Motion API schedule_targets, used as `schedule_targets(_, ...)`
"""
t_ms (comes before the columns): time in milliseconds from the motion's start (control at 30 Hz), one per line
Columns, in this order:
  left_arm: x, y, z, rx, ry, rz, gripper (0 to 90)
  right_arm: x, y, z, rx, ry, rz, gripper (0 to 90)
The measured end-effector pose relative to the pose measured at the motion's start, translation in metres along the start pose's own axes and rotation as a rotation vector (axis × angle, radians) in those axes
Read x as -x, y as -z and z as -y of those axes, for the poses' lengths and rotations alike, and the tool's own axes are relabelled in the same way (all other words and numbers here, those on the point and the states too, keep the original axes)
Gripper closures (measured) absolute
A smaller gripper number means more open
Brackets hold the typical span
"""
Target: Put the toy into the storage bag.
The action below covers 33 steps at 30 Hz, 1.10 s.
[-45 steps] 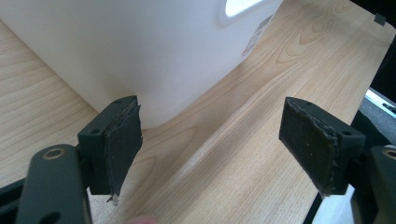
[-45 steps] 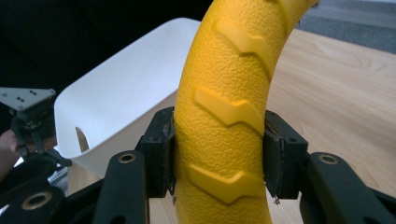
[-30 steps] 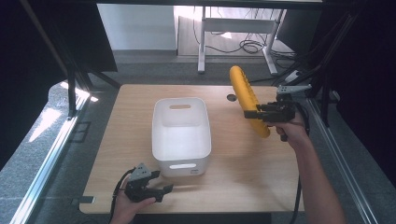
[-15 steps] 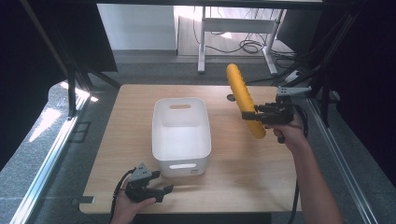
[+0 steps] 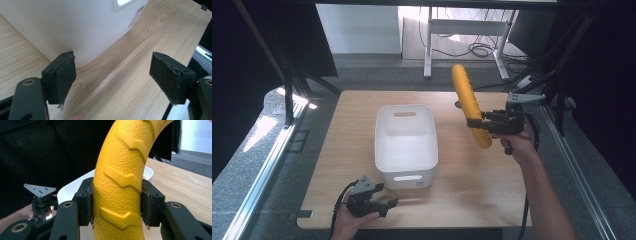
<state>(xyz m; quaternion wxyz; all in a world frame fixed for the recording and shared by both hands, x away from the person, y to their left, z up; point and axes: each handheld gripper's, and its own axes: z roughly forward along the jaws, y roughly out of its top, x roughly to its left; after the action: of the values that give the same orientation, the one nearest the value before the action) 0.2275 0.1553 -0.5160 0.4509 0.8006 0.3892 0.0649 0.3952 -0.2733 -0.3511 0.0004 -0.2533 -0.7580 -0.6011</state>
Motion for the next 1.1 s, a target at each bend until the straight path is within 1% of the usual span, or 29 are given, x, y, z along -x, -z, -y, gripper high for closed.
schedule_targets(33, 0.000, 0.000, 0.000, 0.000, 0.000, 0.000, 21.3, 0.000, 0.000, 0.000, 0.000, 0.000, 0.000, 52.0)
schedule_targets(67, 0.000, 0.000, 0.000, -0.001, 0.000, -0.001, 21.3, -0.004, -0.002, -0.001, 0.004, 0.004, -0.013, 52.0)
schedule_targets(100, 0.000, 0.000, 0.000, -0.001, 0.000, -0.001, 21.3, -0.004, -0.002, -0.001, 0.004, 0.004, -0.013, 52.0)
schedule_targets(133, 0.000, 0.000, 0.000, 0.000, 0.000, -0.002, 21.3, -0.009, -0.004, -0.003, 0.004, 0.011, -0.021, 51.9)
schedule_targets(200, 0.000, 0.000, 0.000, 0.001, 0.000, -0.001, 21.3, -0.011, -0.005, -0.003, 0.005, 0.016, -0.025, 52.0)
schedule_targets(233, 0.000, 0.000, 0.000, 0.000, 0.000, -0.001, 21.3, -0.016, -0.006, -0.006, 0.011, 0.026, -0.038, 51.9)
schedule_targets(267, 0.000, 0.000, 0.000, 0.000, 0.000, -0.001, 21.3, -0.016, -0.006, -0.006, 0.011, 0.026, -0.038, 51.9)
schedule_targets(333, 0.000, 0.000, 0.000, 0.000, 0.001, 0.001, 21.3, -0.022, -0.009, -0.010, 0.019, 0.039, -0.054, 52.0)
schedule_targets(400, 0.000, 0.000, 0.000, 0.000, 0.001, 0.001, 21.3, -0.024, -0.010, -0.011, 0.022, 0.045, -0.056, 52.0)
schedule_targets(500, 0.000, 0.000, 0.000, 0.001, 0.001, 0.002, 21.3, -0.026, -0.011, -0.012, 0.027, 0.045, -0.064, 52.0)
schedule_targets(533, 0.000, 0.000, 0.000, 0.001, 0.001, 0.001, 21.3, -0.028, -0.012, -0.013, 0.033, 0.042, -0.075, 52.0)
schedule_targets(967, 0.000, 0.000, 0.000, -0.001, -0.001, 0.002, 21.3, -0.034, -0.017, -0.016, 0.043, 0.044, -0.098, 52.0)
schedule_targets(1100, 0.000, -0.001, 0.000, -0.002, -0.004, 0.002, 21.3, -0.036, -0.017, -0.017, 0.056, 0.046, -0.107, 52.0)
